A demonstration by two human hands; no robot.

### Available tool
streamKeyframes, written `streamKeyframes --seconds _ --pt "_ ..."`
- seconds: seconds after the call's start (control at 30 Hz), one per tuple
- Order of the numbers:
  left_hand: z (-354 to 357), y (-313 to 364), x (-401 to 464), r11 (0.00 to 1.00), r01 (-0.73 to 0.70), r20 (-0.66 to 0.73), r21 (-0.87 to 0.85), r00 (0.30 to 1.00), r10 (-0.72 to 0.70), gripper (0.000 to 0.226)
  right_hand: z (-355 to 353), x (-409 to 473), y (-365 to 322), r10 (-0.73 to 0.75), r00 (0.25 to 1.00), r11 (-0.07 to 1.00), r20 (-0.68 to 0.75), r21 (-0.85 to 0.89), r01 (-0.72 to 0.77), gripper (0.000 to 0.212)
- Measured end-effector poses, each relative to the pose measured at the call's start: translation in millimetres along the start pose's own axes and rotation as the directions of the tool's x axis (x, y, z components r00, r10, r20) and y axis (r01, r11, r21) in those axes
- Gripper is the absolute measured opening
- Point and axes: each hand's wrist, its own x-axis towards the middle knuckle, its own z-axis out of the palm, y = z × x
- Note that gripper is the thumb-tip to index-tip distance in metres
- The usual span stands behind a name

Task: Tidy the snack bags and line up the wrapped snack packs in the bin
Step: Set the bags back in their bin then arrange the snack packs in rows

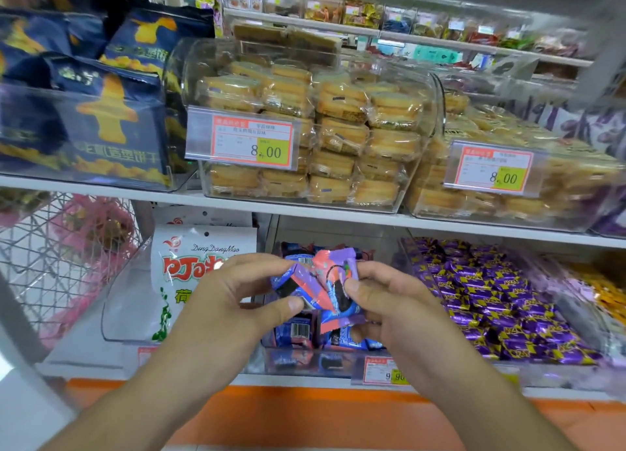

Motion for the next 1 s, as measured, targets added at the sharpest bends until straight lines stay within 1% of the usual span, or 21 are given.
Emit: streamKeyframes --seconds 0.13,0.2,0.3,0.33,0.43,0.53,0.57,0.63,0.67,0.73,0.77,0.83,0.87,0.9,0.97,1.0 --pt "-4.3 -0.2 0.3 0.997 0.018 -0.027 0.071 1.000 -0.016 0.036 4.0 -2.6 1.2 -0.016 0.999 1.000 0.039 0.024 0.015 0.019" --pt "-4.8 0.4 -1.2 0.999 0.029 -0.019 0.043 0.999 -0.028 0.038 6.9 -3.3 3.2 -0.011 0.998 0.999 0.060 0.034 0.009 0.020" --pt "-4.8 2.5 -4.3 0.997 0.069 0.005 -0.023 0.998 -0.069 0.051 10.2 -3.7 5.0 -0.012 0.997 1.000 0.075 0.027 0.010 0.021" --pt "-5.2 2.0 -4.5 0.993 0.094 0.003 -0.068 0.996 -0.094 0.053 11.0 -4.0 4.8 -0.019 0.997 1.000 0.072 0.020 0.018 0.020" --pt "-3.9 0.6 -2.5 0.951 0.172 0.000 -0.257 0.984 -0.178 0.052 14.1 -6.3 4.8 -0.042 0.998 0.998 0.051 -0.039 0.044 0.018" --pt "-3.0 -0.8 2.3 0.852 0.241 0.064 -0.465 0.969 -0.240 0.049 16.5 -6.3 7.3 -0.078 0.997 0.987 0.024 -0.143 0.080 0.016" --pt "-3.1 -1.8 2.3 0.854 0.245 0.084 -0.460 0.969 -0.233 0.048 17.0 -6.2 8.3 -0.083 0.996 0.984 0.018 -0.155 0.085 0.016" --pt "-3.6 -3.0 0.1 0.914 0.231 0.100 -0.335 0.973 -0.209 0.044 17.4 -6.2 8.0 -0.084 0.996 0.986 0.018 -0.142 0.085 0.014" --pt "-3.7 -3.2 -1.2 0.929 0.229 0.096 -0.292 0.973 -0.209 0.039 16.9 -5.7 7.1 -0.079 0.997 0.990 0.007 -0.116 0.079 0.012" --pt "-5.3 -3.8 -1.7 0.924 0.243 0.070 -0.296 0.970 -0.232 0.028 13.2 -3.8 5.0 -0.059 0.997 0.998 -0.040 -0.032 0.058 0.007" --pt "-6.3 -3.7 -1.6 0.920 0.248 0.054 -0.303 0.969 -0.243 0.026 10.9 -3.0 3.8 -0.044 0.997 0.999 -0.067 0.008 0.045 0.009" --pt "-8.2 -3.0 -1.0 0.926 0.244 0.036 -0.290 0.969 -0.244 0.025 6.7 -1.6 1.1 -0.022 0.995 0.998 -0.093 0.057 0.027 0.021" --pt "-9.0 -2.3 -1.0 0.933 0.244 0.038 -0.263 0.969 -0.243 0.027 4.9 -1.5 0.7 -0.017 0.996 0.997 -0.089 0.075 0.024 0.026" --pt "-10.0 -1.5 -1.1 0.941 0.245 0.037 -0.233 0.969 -0.243 0.030 5.3 -2.5 -0.8 -0.014 0.997 0.996 -0.077 0.089 0.021 0.027" --pt "-10.7 -0.2 -0.9 0.939 0.236 0.018 -0.251 0.971 -0.239 0.029 5.5 -4.5 -1.8 -0.015 0.999 0.995 -0.037 0.097 0.018 0.015" --pt "-10.6 0.3 -0.7 0.930 0.235 0.010 -0.283 0.970 -0.242 0.029 5.8 -5.3 -1.8 -0.015 1.000 0.994 -0.023 0.104 0.017 0.014"
